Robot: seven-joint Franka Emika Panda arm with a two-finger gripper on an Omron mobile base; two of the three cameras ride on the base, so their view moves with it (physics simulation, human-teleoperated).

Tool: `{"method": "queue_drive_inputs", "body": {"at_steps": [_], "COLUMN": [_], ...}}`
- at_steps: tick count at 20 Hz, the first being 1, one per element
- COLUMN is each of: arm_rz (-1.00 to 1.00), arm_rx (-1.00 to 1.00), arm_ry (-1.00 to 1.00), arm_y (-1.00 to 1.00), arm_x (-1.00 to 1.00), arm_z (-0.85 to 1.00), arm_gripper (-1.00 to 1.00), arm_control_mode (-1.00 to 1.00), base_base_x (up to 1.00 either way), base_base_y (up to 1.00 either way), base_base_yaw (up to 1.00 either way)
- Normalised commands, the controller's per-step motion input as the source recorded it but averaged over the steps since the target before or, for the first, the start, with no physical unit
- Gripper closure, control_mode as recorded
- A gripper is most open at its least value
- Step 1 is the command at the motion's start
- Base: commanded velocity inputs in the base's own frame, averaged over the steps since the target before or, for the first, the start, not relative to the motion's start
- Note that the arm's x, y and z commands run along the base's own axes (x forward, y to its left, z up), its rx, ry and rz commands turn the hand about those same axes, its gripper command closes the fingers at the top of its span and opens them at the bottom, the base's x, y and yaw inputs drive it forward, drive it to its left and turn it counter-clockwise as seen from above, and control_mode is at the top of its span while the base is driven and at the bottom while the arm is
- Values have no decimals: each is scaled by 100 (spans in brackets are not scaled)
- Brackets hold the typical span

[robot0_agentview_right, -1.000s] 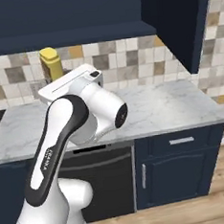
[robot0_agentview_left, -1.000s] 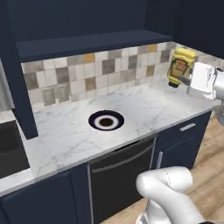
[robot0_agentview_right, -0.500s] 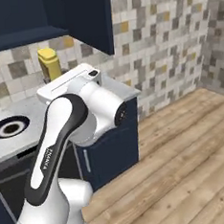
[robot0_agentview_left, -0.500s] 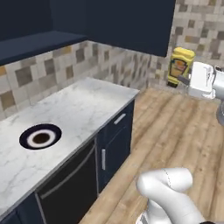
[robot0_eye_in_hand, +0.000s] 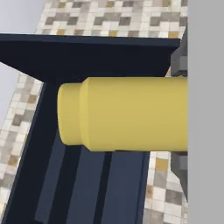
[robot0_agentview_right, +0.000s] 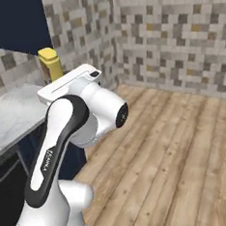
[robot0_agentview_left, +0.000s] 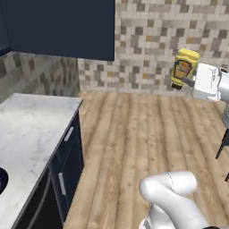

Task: Move the hot dog bun to the plate on the dining table and place the condiment next to that plate. Then navigate to the fridge and take the sausage and place it on the plate as well.

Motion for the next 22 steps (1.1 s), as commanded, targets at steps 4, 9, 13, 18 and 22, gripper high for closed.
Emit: {"method": "queue_drive_inputs", "body": {"at_steps": [4, 9, 13, 18, 22], "arm_rz": [0, 0, 0, 0, 0], "arm_rx": [0, 0, 0, 0, 0], "arm_ry": [0, 0, 0, 0, 0], "arm_y": [0, 0, 0, 0, 0], "arm_x": [0, 0, 0, 0, 0], "arm_z": [0, 0, 0, 0, 0], "arm_gripper": [100, 100, 100, 100, 100], "arm_control_mode": [100, 100, 100, 100, 100], "base_base_x": [31, 41, 57, 75, 84], "base_base_y": [-15, -11, 0, 23, 34], "base_base_yaw": [-64, -60, -62, -66, -64]}}
